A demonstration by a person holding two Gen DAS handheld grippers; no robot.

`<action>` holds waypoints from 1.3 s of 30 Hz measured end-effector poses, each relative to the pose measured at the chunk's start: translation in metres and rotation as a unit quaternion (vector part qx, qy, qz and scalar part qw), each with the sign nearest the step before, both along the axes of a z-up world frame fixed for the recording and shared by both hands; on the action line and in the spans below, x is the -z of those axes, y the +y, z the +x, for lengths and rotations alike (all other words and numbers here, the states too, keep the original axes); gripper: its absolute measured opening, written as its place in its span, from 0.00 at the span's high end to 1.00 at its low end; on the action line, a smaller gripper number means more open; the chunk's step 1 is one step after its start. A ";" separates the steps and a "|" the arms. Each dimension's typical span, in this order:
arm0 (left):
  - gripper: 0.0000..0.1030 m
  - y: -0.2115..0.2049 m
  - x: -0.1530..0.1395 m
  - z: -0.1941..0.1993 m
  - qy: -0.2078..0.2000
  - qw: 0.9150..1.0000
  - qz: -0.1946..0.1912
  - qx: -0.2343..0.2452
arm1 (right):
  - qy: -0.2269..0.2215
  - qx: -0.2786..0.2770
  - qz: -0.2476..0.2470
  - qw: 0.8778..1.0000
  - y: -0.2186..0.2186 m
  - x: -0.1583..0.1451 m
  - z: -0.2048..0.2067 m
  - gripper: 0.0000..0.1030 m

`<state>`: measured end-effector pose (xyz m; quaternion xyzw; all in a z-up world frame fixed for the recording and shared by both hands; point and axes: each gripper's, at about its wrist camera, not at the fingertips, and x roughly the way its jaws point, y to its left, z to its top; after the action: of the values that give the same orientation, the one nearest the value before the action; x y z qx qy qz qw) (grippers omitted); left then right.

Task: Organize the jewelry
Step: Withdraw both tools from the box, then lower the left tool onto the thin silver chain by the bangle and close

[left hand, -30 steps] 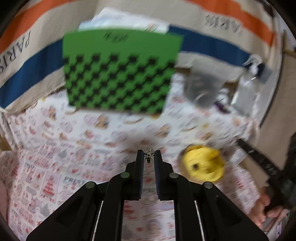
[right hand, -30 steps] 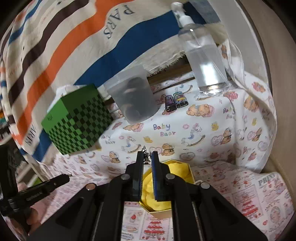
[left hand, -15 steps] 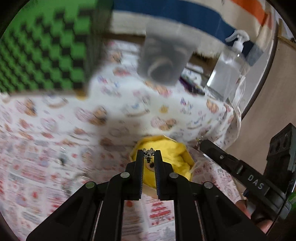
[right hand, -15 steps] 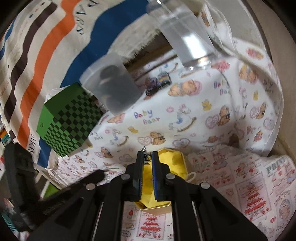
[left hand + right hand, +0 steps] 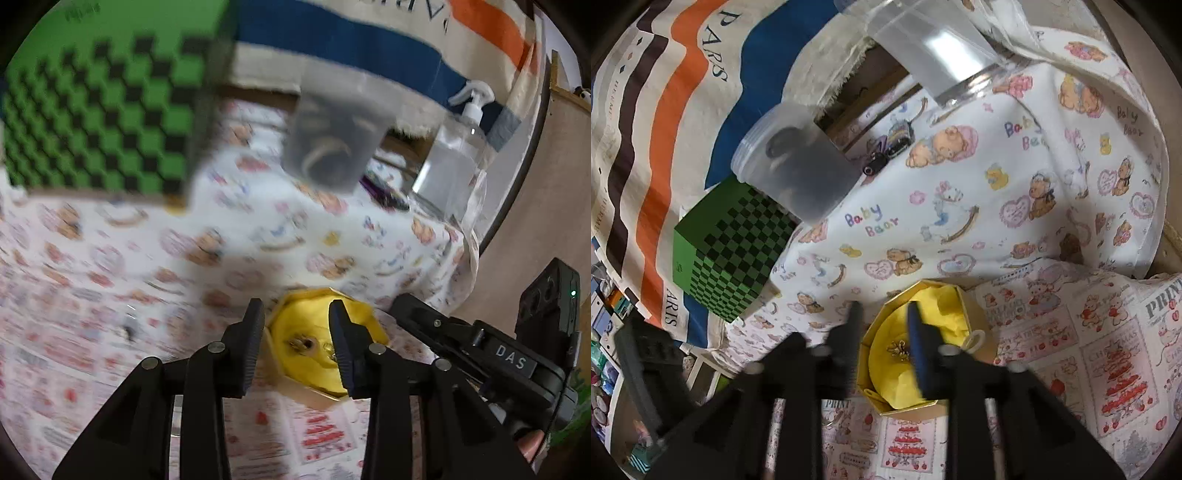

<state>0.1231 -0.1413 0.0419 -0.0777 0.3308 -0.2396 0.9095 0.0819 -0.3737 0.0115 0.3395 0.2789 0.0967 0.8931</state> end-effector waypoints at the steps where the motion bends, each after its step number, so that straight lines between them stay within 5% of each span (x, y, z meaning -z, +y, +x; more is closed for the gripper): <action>1: 0.62 0.005 -0.006 -0.003 -0.010 1.000 0.004 -0.005 | -0.004 0.003 -0.009 1.000 0.001 -0.002 -0.001 0.71; 8: 0.41 0.053 -0.046 -0.047 -0.116 0.989 0.057 -0.075 | -0.031 0.006 -0.052 0.998 0.015 -0.017 -0.010 0.58; 17: 0.22 0.096 -0.041 -0.083 -0.184 0.966 0.100 -0.152 | -0.085 -0.010 -0.163 0.983 0.062 -0.038 -0.027 0.41; 26: 0.05 0.123 -0.018 -0.071 -0.162 0.964 0.098 -0.188 | -0.111 -0.013 -0.247 0.963 0.104 -0.040 -0.037 0.12; 39: 0.03 0.139 0.006 -0.044 -0.090 0.973 0.073 -0.200 | -0.096 -0.009 -0.268 0.959 0.115 -0.027 -0.032 0.07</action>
<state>0.0792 -0.0024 0.0362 -0.0535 0.2424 -0.0342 0.9681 0.0496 -0.2584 0.0384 0.0741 0.2107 0.0588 0.9730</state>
